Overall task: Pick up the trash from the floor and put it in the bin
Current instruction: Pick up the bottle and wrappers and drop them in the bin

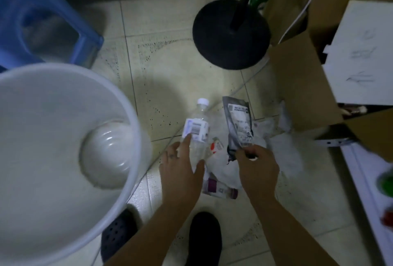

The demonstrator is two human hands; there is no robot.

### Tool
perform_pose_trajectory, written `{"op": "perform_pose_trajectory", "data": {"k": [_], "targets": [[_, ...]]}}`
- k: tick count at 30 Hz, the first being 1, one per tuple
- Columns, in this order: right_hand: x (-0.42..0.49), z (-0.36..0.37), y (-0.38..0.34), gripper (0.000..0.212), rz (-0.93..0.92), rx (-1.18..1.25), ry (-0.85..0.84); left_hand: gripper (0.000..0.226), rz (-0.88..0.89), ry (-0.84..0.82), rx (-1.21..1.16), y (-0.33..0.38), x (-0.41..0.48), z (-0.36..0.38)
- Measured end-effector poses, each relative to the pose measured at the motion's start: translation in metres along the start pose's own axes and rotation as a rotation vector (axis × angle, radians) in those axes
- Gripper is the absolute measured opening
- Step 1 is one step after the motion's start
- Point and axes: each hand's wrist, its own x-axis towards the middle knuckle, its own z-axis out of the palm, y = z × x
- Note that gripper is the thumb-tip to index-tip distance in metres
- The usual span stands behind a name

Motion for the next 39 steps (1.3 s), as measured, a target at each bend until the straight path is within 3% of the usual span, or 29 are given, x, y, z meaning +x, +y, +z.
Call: {"op": "perform_pose_trajectory", "data": {"k": [4, 9, 14, 19, 22, 23, 25, 28, 35, 39], "targets": [[-0.031, -0.07, -0.065, 0.004, -0.004, 0.107, -0.015, 0.065, 0.115, 0.055, -0.141, 0.047, -0.024, -0.081], [-0.101, -0.11, -0.153, 0.009, -0.071, 0.088, -0.211, 0.065, -0.012, 0.203, -0.149, 0.022, -0.06, -0.216], [-0.162, -0.062, -0.209, 0.012, -0.111, 0.035, -0.349, 0.064, -0.173, 0.172, -0.029, -0.05, -0.066, -0.29], [-0.205, 0.02, -0.228, 0.026, 0.095, -0.042, -0.529, 0.063, -0.303, 0.092, -0.055, -0.134, -0.055, -0.307], [-0.224, 0.048, -0.237, 0.031, 0.163, -0.034, -0.62, 0.079, -0.313, 0.027, -0.033, -0.165, -0.047, -0.316], [-0.228, 0.053, -0.24, 0.042, 0.162, -0.016, -0.649, 0.09, -0.312, -0.025, 0.028, -0.172, -0.045, -0.319], [-0.232, 0.057, -0.242, 0.068, 0.135, -0.06, -0.654, 0.11, -0.24, -0.133, 0.191, -0.179, -0.046, -0.322], [-0.238, 0.045, -0.238, 0.085, 0.057, -0.248, -0.622, 0.112, -0.067, -0.196, 0.244, -0.177, -0.054, -0.323], [-0.228, -0.044, -0.199, 0.086, 0.092, -0.31, -0.422, 0.091, 0.211, -0.257, 0.166, -0.096, -0.059, -0.31], [-0.198, -0.105, -0.148, 0.079, 0.087, -0.28, -0.393, 0.086, 0.283, -0.298, 0.144, -0.024, -0.069, -0.273]]}}
